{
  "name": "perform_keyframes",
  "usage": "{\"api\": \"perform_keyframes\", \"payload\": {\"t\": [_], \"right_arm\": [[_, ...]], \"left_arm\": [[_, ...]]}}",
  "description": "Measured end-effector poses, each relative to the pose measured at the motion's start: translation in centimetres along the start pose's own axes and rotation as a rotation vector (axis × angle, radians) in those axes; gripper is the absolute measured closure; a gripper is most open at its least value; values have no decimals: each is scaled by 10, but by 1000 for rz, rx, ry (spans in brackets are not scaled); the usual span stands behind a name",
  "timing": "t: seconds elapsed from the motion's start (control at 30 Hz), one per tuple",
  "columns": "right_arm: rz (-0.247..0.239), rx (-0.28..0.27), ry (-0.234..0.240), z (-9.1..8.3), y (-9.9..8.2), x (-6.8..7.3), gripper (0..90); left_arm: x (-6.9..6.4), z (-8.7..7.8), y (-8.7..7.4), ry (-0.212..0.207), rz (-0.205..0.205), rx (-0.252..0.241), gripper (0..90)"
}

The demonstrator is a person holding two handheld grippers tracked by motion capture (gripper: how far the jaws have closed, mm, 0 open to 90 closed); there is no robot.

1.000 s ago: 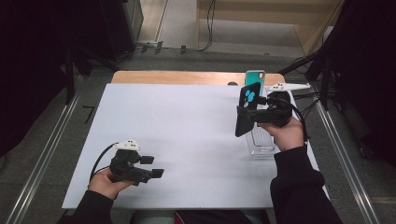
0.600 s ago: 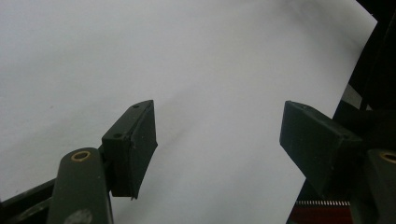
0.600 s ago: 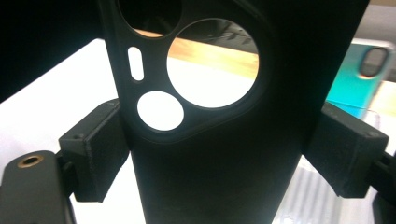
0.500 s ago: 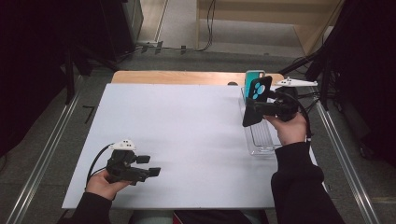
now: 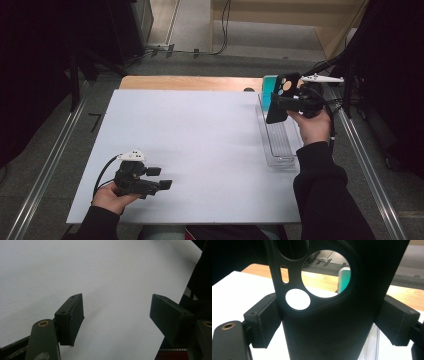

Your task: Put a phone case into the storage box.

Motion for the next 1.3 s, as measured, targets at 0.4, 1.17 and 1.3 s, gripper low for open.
{"api": "perform_keyframes", "payload": {"t": [0.4, 1.17, 1.3], "right_arm": [[-3, 15, -117, 27, 17, -16, 119], [8, 84, -188, 80, -6, -21, 116], [21, 89, -185, 87, -11, -22, 115]], "left_arm": [[1, 0, -1, -8, -6, -2, 275], [1, 1, -1, -12, -2, 8, 275], [2, 1, -1, -11, -4, 11, 275]]}}
Point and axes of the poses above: each handheld gripper's, and its own axes: z roughly forward along the jaws, y roughly out of its top, x roughly to its left, the point moved 2 cm from there along z, roughly forward along the jaws, and after that the axes turned 10 degrees about -y, right-handed, at the moved point
